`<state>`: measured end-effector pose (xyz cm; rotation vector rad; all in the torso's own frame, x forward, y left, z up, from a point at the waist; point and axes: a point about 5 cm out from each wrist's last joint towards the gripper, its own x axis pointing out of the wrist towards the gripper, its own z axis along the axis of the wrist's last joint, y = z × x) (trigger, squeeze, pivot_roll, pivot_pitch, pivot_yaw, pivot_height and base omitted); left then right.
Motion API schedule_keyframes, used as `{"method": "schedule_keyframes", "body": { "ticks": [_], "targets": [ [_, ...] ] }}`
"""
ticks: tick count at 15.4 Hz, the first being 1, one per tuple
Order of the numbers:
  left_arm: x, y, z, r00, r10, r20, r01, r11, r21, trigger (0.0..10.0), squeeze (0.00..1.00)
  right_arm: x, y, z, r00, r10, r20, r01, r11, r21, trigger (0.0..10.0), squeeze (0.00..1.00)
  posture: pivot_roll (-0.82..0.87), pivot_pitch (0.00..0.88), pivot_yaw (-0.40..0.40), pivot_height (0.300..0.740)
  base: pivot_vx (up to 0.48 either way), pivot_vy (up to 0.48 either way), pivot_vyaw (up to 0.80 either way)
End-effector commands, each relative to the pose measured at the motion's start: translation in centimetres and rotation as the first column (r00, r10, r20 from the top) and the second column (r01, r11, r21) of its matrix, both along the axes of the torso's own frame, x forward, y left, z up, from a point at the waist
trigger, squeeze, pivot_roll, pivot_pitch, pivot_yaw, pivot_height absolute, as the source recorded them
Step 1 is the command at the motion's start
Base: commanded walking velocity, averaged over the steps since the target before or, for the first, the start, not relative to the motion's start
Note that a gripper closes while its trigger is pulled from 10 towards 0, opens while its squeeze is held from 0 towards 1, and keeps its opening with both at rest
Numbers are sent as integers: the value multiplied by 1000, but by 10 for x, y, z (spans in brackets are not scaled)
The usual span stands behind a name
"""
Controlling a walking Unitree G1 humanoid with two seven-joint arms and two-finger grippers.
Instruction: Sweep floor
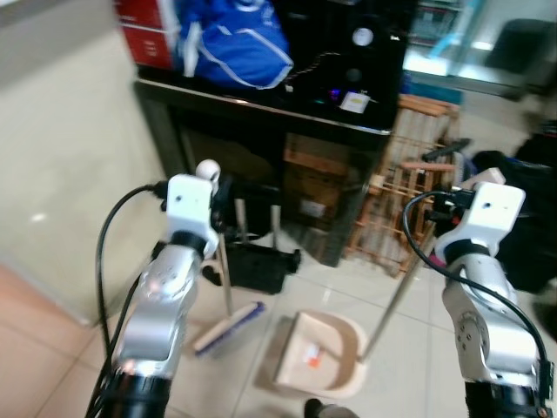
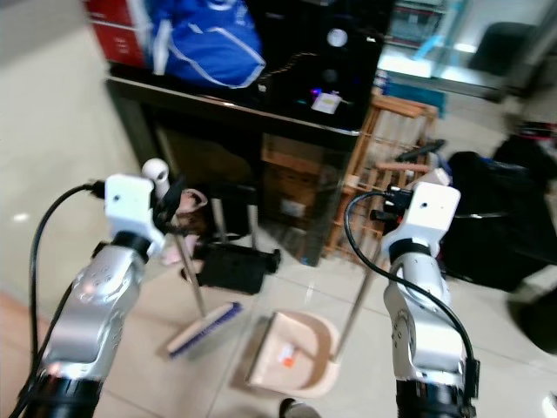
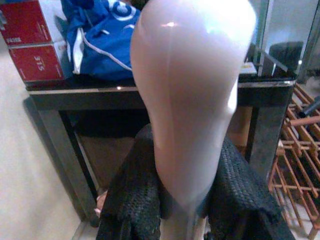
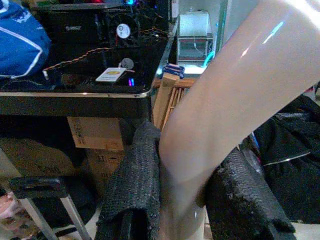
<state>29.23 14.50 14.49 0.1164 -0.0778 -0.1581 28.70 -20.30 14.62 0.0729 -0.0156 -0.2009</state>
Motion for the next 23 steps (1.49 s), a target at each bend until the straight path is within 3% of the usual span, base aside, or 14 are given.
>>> {"method": "schedule_keyframes", "body": {
  "ticks": [1,4,6,7,8,10,12,13,16,17,19,23],
  "targets": [
    [-2,3,10,1000,-4,29,3,1000,7,10000,0,4,1,8,1000,21,19,-21,1000,5,10000,0,45,0,-11,740,0,0,-800],
    [-2,1,4,998,-50,-36,49,998,-43,10000,0,2,0,5,1000,-3,-19,3,1000,3,10000,0,6,14,21,740,0,0,-800],
    [11,-3,9,999,-39,-5,39,999,18,10000,0,7,-8,14,999,-36,12,36,998,-41,10000,0,-6,26,38,740,0,0,-800],
    [15,-5,18,998,-58,24,58,998,-1,10000,0,10,-7,20,999,-18,37,21,997,-76,10000,0,-10,3,44,740,0,0,-800],
    [20,2,20,1000,-15,1,15,998,-63,10000,0,12,-5,27,999,-16,48,21,993,-117,10000,0,-7,25,40,740,0,0,-800],
    [16,9,31,1000,3,29,0,994,-109,10000,0,7,-3,22,999,-2,34,7,990,-142,10000,0,-16,31,23,740,0,0,-800],
    [8,12,17,1000,9,1,-9,1000,-7,10000,0,-2,-5,19,998,-56,17,58,986,-157,10000,0,-39,53,39,740,0,0,-800],
    [3,9,14,1000,8,-15,-8,999,-48,10000,0,-7,-4,21,998,-54,24,57,987,-147,10000,0,-41,61,49,740,0,0,-800],
    [-8,1,8,995,-83,-62,80,995,-51,10000,0,-15,-5,13,998,-61,-2,60,986,-155,10000,0,-16,37,52,740,0,0,-800],
    [-9,1,7,994,-80,-68,75,995,-72,10000,0,-17,-5,9,998,-68,-16,64,987,-147,10000,0,-4,14,48,740,0,0,-800],
    [-2,8,11,999,-25,-30,25,1000,4,10000,0,-15,-9,1,994,-93,-57,86,990,-109,10000,0,7,10,43,740,0,0,-800],
    [5,8,13,999,-35,-20,35,999,-12,10000,0,-9,-9,16,996,-85,-23,81,987,-139,10000,0,-20,5,45,740,0,0,-800]
  ]
}}
